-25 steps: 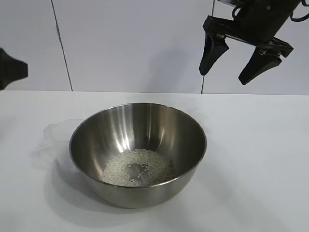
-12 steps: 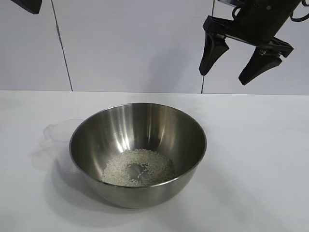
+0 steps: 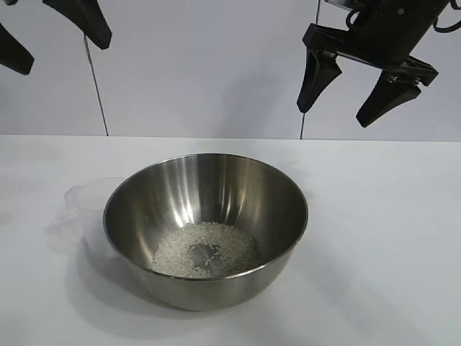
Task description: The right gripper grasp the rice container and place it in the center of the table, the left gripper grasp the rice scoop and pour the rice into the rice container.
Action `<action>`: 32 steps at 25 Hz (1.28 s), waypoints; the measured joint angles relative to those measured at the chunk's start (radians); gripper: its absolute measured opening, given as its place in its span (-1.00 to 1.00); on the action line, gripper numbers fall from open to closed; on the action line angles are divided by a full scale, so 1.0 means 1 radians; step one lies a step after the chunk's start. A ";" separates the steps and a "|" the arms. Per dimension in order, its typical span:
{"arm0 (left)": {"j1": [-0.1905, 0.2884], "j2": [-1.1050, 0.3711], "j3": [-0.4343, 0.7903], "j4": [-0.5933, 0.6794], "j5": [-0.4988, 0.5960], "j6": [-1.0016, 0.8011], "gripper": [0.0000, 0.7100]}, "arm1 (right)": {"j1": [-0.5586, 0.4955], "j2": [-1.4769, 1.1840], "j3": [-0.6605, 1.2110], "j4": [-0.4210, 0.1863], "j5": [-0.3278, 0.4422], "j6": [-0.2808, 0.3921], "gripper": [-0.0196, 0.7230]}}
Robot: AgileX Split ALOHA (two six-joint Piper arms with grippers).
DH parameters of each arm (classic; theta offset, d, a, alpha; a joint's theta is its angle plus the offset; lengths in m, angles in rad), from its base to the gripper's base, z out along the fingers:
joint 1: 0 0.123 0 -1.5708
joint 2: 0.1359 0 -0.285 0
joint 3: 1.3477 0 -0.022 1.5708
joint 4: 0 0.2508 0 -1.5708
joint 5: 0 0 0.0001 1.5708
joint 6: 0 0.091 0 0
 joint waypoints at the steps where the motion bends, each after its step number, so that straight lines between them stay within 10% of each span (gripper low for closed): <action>1: 0.014 0.011 0.000 -0.030 0.002 0.012 0.95 | 0.000 0.000 0.000 0.001 0.001 0.000 0.70; 15: 0.084 0.101 0.000 -0.327 0.005 0.104 0.95 | 0.000 0.000 0.000 0.006 0.002 0.004 0.70; 32: 0.084 0.137 0.000 -0.329 -0.011 0.147 0.95 | 0.000 0.000 0.000 0.009 -0.005 0.006 0.70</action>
